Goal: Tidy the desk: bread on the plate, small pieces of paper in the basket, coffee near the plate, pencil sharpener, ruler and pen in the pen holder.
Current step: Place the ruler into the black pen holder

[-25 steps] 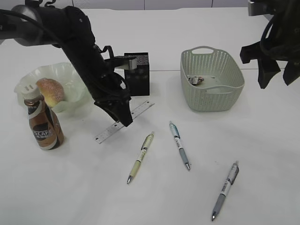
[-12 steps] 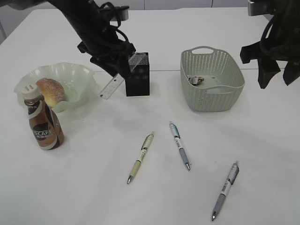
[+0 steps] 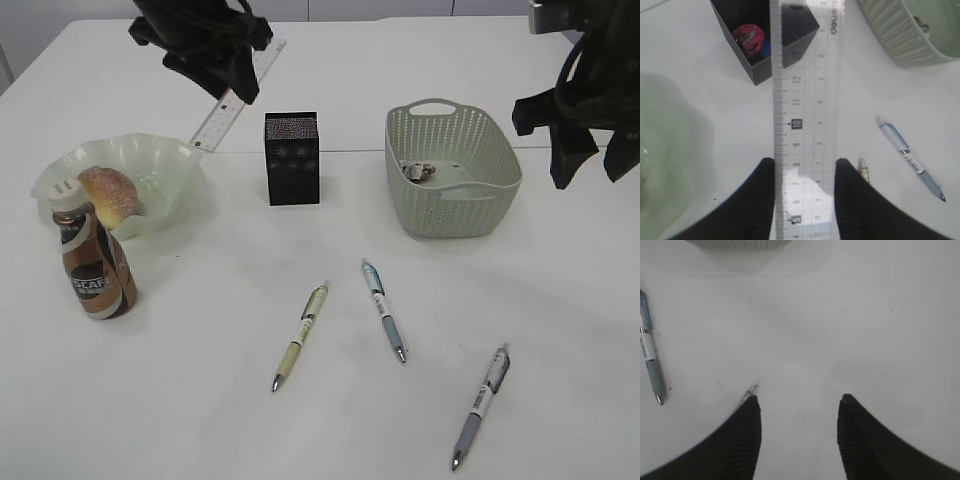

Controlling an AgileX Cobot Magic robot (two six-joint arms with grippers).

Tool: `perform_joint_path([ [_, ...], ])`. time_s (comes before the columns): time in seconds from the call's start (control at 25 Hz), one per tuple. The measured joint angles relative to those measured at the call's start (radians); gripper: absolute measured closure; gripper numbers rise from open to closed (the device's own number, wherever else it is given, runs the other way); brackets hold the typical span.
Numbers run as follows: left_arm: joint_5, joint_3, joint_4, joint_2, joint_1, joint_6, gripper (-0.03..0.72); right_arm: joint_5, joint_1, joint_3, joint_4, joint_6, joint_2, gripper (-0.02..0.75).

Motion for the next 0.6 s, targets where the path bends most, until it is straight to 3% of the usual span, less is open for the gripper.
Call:
perform_joint_path([
  [0.6,-0.012,0.000,0.011,-0.217,0.000,-0.018,0.416,0.000,0.000,0.000,0.000,0.000,0.000,0.372],
])
